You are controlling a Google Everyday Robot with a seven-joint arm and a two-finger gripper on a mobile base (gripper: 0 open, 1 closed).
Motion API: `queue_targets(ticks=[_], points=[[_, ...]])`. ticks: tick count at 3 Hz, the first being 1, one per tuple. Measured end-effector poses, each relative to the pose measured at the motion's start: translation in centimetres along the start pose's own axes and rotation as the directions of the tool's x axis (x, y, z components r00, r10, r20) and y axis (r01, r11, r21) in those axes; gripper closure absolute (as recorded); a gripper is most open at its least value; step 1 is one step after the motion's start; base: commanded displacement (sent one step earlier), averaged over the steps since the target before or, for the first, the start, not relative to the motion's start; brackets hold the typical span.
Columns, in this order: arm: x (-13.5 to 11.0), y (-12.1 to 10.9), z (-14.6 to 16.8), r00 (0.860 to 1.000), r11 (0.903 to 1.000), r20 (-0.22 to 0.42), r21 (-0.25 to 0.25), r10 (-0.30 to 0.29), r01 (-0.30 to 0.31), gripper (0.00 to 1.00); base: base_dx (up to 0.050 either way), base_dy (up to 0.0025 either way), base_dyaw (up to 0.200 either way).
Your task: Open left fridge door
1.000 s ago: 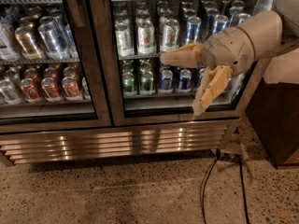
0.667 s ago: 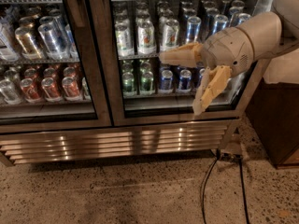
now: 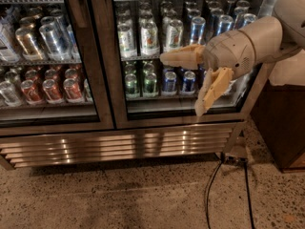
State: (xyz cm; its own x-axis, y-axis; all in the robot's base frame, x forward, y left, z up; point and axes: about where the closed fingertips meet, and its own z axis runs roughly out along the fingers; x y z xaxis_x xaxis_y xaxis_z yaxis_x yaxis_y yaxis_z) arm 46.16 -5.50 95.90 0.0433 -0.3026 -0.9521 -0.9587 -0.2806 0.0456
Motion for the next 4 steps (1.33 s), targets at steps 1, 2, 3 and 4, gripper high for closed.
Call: queue_targets(ticks=[1, 2, 3, 4], points=[[-0.4, 0.2, 0.1, 0.965, 0.989, 0.245, -0.089, -0.094, 0.119, 0.0, 0.0, 0.0, 0.0], [-0.9, -1.0, 0.8, 0.894, 0.9744, 0.425, -0.098, -0.143, 0.202, 0.0, 0.0, 0.0, 0.0], [-1.1, -1.3, 0.9, 0.894, 0.976, 0.424, -0.089, -0.144, 0.199, 0.0, 0.0, 0.0, 0.0], [-1.0, -1.7, 1.2, 0.939, 0.9885, 0.319, -0.032, -0.13, 0.148, 0.0, 0.0, 0.0, 0.0]])
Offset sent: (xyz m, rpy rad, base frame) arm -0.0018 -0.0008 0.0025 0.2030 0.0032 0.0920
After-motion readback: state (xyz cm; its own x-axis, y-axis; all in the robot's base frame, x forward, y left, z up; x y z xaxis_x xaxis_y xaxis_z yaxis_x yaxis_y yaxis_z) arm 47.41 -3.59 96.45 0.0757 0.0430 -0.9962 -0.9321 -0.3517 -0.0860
